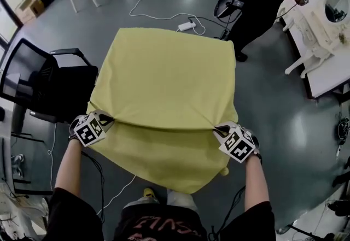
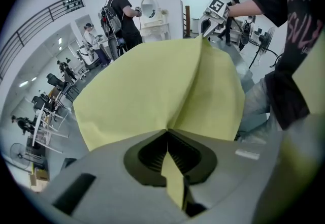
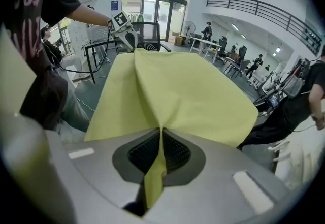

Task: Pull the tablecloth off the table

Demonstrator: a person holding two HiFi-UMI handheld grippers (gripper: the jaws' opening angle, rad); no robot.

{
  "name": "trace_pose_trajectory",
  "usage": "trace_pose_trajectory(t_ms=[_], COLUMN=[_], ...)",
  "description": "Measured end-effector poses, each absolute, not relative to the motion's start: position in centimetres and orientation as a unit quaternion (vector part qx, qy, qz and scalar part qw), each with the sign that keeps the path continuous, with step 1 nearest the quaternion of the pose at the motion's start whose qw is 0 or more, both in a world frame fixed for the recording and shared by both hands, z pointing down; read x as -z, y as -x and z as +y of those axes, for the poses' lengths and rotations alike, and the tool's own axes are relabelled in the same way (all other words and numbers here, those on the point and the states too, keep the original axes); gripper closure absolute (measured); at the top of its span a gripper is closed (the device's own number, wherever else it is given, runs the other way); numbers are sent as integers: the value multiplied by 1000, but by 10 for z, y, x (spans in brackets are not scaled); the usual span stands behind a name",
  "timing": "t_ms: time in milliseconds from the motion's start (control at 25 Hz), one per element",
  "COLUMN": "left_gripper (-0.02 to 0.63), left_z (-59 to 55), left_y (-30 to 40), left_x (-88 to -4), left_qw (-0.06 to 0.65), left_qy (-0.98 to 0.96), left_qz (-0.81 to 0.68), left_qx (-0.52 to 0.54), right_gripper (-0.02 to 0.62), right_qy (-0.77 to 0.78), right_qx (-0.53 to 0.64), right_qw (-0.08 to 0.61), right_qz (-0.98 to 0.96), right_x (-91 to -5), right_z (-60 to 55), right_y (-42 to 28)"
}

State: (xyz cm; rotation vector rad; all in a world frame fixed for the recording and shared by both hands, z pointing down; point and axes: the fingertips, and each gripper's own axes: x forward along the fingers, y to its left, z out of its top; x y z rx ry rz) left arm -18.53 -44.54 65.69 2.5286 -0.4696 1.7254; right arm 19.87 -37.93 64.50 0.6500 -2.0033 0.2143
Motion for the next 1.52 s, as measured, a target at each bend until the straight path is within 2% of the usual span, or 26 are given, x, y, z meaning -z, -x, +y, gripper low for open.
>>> trace_pose_trajectory(t_ms=[400, 720, 1040, 1520], left_gripper=[600, 600, 600, 600], left_z=[-321, -245, -176, -53], left_y=[226, 224, 195, 152], left_x=[-612, -597, -598, -546], left_qw=[-38, -76, -19, 12], left_qy=[-854, -861, -871, -874], left_qz=[-153, -126, -121, -216], left_qx=[-495, -487, -477, -435], right_gripper=[580, 580, 580, 580], right_qy=[-339, -373, -373, -384], right_qx=[-79, -84, -111, -94], right_qw=[484, 479, 457, 386], right_qz=[-803, -790, -800, -833], right_x=[-604, -590, -587, -547], right_z=[-222, -141, -85, 4], right_y=[-151, -147, -171, -207])
